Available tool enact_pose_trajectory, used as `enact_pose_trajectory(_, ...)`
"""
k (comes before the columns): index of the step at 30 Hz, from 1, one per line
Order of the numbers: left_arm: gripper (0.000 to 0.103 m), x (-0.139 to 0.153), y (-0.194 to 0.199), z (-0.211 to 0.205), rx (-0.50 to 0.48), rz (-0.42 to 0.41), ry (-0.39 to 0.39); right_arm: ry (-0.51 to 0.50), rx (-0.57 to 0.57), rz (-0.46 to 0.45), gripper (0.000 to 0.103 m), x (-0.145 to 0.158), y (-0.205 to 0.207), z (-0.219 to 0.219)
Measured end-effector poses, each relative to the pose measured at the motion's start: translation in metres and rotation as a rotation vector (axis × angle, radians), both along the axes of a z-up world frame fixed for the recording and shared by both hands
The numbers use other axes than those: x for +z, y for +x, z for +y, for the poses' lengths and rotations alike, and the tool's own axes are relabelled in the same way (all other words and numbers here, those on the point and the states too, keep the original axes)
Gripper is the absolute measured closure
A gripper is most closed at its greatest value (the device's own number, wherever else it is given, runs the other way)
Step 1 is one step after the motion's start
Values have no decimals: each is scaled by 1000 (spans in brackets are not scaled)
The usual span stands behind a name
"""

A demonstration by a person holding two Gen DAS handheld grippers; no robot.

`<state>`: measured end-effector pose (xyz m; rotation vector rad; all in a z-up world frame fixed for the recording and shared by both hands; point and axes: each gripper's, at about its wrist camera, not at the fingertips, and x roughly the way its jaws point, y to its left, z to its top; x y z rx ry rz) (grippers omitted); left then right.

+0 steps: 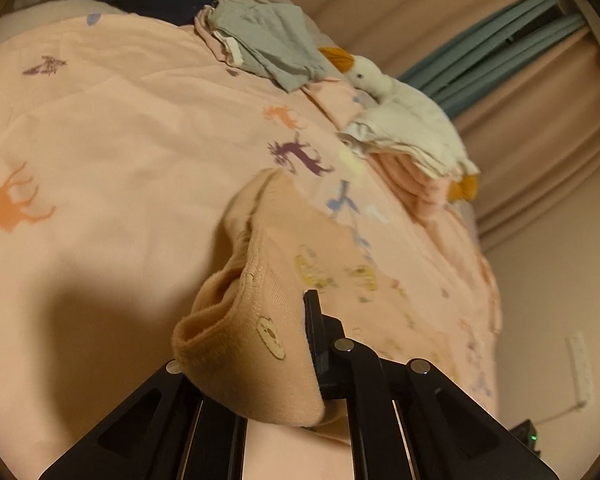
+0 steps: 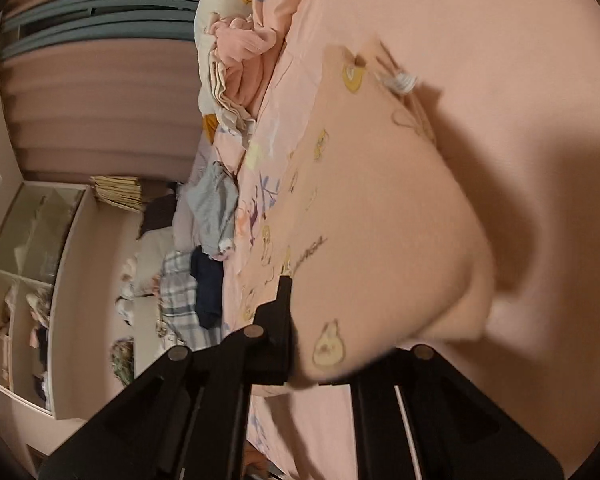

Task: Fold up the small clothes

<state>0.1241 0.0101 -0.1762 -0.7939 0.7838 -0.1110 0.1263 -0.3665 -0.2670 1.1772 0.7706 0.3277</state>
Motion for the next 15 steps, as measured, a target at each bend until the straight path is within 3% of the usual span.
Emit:
enact_pose_trajectory(5,98,-3,-22,0,-17,16,-22,-52,17,-45,95,17,-34,3)
enact_pose_trajectory(8,96,-32,-24,-2,-53,137,-5,-286,49,31,90,13,-45,13)
enact_pose_trajectory(9,81,-44,-23,-2,-73,204,-43,-305,52,88,86,1,-49,13)
enact_pose_trajectory(10,72,-52,-22,-1,-87,225,-93,-270,58,130,78,-11,-53,10)
enact_pose_trajectory(11,66,-54,-28,2,-83,200,-156,-212,56,135,73,-20,-57,6)
enact_pose_trajectory(13,36,-47,-38,4,-66,132,-236,-93,9,118,51,-31,-65,-5)
enact_pose_trajectory(15,26,-40,-42,-1,-117,57,-318,-39,-21,105,36,-28,-71,-10)
